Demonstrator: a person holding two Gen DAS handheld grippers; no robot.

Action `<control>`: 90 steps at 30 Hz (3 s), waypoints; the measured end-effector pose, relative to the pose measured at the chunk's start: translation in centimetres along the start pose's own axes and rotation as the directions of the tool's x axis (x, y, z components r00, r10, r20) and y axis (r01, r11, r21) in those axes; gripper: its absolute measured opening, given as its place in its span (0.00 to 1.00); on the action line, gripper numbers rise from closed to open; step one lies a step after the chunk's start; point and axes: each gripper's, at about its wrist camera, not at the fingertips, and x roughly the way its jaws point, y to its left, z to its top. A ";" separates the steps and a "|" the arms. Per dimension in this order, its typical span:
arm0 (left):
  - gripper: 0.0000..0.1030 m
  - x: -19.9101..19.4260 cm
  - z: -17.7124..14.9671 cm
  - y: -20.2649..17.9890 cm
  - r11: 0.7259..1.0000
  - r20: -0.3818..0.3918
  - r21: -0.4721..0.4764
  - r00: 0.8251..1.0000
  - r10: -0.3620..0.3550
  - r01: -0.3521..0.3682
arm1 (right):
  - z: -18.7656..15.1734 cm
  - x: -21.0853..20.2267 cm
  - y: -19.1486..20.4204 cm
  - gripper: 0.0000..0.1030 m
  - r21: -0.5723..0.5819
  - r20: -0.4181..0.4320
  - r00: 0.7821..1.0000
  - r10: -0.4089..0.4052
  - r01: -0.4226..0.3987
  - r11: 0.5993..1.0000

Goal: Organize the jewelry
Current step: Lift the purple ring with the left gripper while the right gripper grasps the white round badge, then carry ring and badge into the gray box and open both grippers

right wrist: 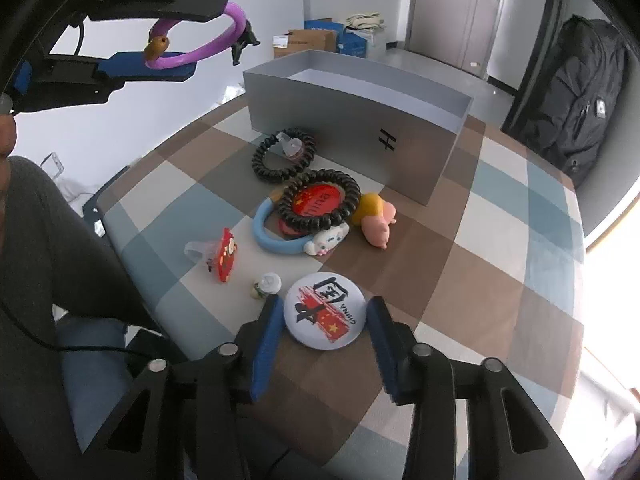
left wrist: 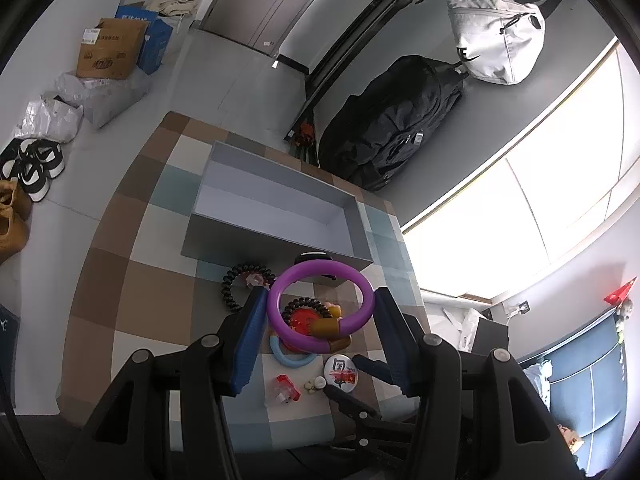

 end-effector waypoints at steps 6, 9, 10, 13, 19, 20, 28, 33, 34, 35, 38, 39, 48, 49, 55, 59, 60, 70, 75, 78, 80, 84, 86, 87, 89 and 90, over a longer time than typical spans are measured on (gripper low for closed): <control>0.47 0.0 -0.5 -0.6 0.998 0.006 0.046 0.999 0.038 -0.038 | 0.1 -1.0 -1.3 0.40 0.066 0.024 0.999 0.040 -0.042 0.997; 0.47 -0.3 -0.7 -1.3 0.995 0.022 0.085 0.998 0.058 -0.060 | 0.1 -1.7 -2.1 0.40 0.112 0.047 0.998 0.052 -0.057 0.992; 0.47 -0.3 -0.8 -1.7 0.993 0.030 0.102 0.998 0.062 -0.064 | 0.1 -2.0 -2.5 0.40 0.132 0.056 0.997 0.055 -0.062 0.989; 0.47 -0.3 -1.1 -2.2 0.990 0.037 0.127 0.997 0.064 -0.069 | 0.2 -2.7 -3.3 0.40 0.178 0.082 0.994 0.065 -0.079 0.981; 0.47 0.1 -0.9 -2.3 0.990 0.031 0.123 0.997 0.070 -0.074 | 0.7 -4.1 -4.8 0.40 0.243 0.154 0.985 0.080 -0.116 0.963; 0.47 0.2 -0.6 -2.2 0.990 0.029 0.115 0.997 0.074 -0.077 | 0.9 -4.5 -5.2 0.40 0.258 0.173 0.981 0.088 -0.131 0.957; 0.47 0.9 3.0 -1.4 0.993 0.024 0.050 0.994 0.107 -0.108 | 4.3 -6.7 -7.5 0.40 0.300 0.260 0.959 0.111 -0.190 0.935; 0.47 2.6 5.6 -1.1 0.988 0.004 0.064 0.990 0.139 -0.138 | 8.2 -6.3 -8.5 0.40 0.266 0.278 0.952 0.127 -0.203 0.942; 0.47 3.0 5.9 -1.0 0.988 -0.003 0.065 0.990 0.139 -0.139 | 9.1 -5.9 -8.7 0.40 0.255 0.277 0.953 0.126 -0.200 0.946; 0.47 3.5 6.4 -0.8 0.988 -0.013 0.066 0.990 0.143 -0.142 | 10.0 -5.5 -8.9 0.40 0.246 0.277 0.952 0.129 -0.200 0.949; 0.47 4.8 7.4 -0.4 0.984 -0.035 0.075 0.986 0.164 -0.161 | 11.7 -4.5 -9.4 0.40 0.233 0.275 0.952 0.136 -0.203 0.951; 0.47 5.3 7.7 -0.2 0.983 -0.043 0.077 0.984 0.171 -0.167 | 12.3 -4.0 -9.7 0.40 0.232 0.271 0.953 0.134 -0.200 0.952; 0.47 7.8 8.2 1.8 0.989 -0.110 0.013 0.983 0.147 -0.147 | 14.2 -0.1 -11.3 0.40 0.249 0.255 0.954 0.159 -0.224 0.942; 0.47 7.9 8.3 1.8 0.989 -0.115 0.009 0.983 0.145 -0.145 | 14.1 0.3 -11.5 0.40 0.255 0.247 0.955 0.163 -0.226 0.940; 0.47 8.8 8.3 1.9 0.987 -0.139 0.011 0.977 0.160 -0.160 | 14.1 1.3 -11.6 0.40 0.253 0.213 0.956 0.201 -0.252 0.934; 0.47 9.2 8.3 2.4 0.989 -0.157 -0.032 0.978 0.135 -0.141 | 14.0 1.5 -11.2 0.41 0.232 0.198 0.960 0.199 -0.243 0.942; 0.47 9.2 8.4 2.5 0.990 -0.159 -0.040 0.979 0.129 -0.137 | 14.0 1.7 -11.3 0.41 0.238 0.195 0.960 0.202 -0.246 0.940; 0.72 8.9 9.1 2.9 0.992 -0.138 -0.123 0.990 0.004 -0.021 | 13.7 0.7 -11.3 0.66 0.234 0.213 0.960 0.184 -0.233 0.944; 0.79 7.8 9.3 2.8 0.990 -0.107 -0.143 0.994 -0.007 -0.009 | 13.2 -0.2 -11.7 0.81 0.245 0.232 0.964 0.129 -0.186 0.951; 0.79 7.2 9.2 2.8 0.988 -0.097 -0.150 0.995 0.007 -0.022 | 12.9 -0.7 -12.2 0.88 0.266 0.236 0.966 0.109 -0.172 0.948; 0.79 6.7 9.1 2.6 0.990 -0.083 -0.135 0.996 0.040 -0.051 | 12.5 -1.3 -12.2 0.93 0.269 0.246 0.966 0.083 -0.150 0.951; 0.79 5.7 8.8 2.1 0.990 -0.041 -0.104 0.995 0.096 -0.100 | 12.0 -2.2 -12.4 1.00 0.290 0.263 0.963 0.062 -0.140 0.947; 0.79 5.0 8.4 1.6 0.989 -0.015 -0.070 0.991 0.132 -0.133 | 11.7 -2.5 -12.4 1.00 0.306 0.262 0.963 0.060 -0.142 0.941; 0.79 4.8 8.3 1.4 0.987 -0.004 -0.056 0.988 0.153 -0.153 | 11.6 -2.5 -12.4 1.00 0.310 0.263 0.963 0.061 -0.144 0.940; 0.79 4.4 7.6 0.8 0.977 0.023 -0.010 0.976 0.215 -0.215 | 11.1 -2.7 -12.3 1.00 0.320 0.265 0.963 0.050 -0.136 0.937; 0.79 4.2 7.3 0.6 0.970 0.034 0.008 0.970 0.241 -0.241 | 11.0 -2.9 -12.3 1.00 0.324 0.263 0.964 0.045 -0.132 0.937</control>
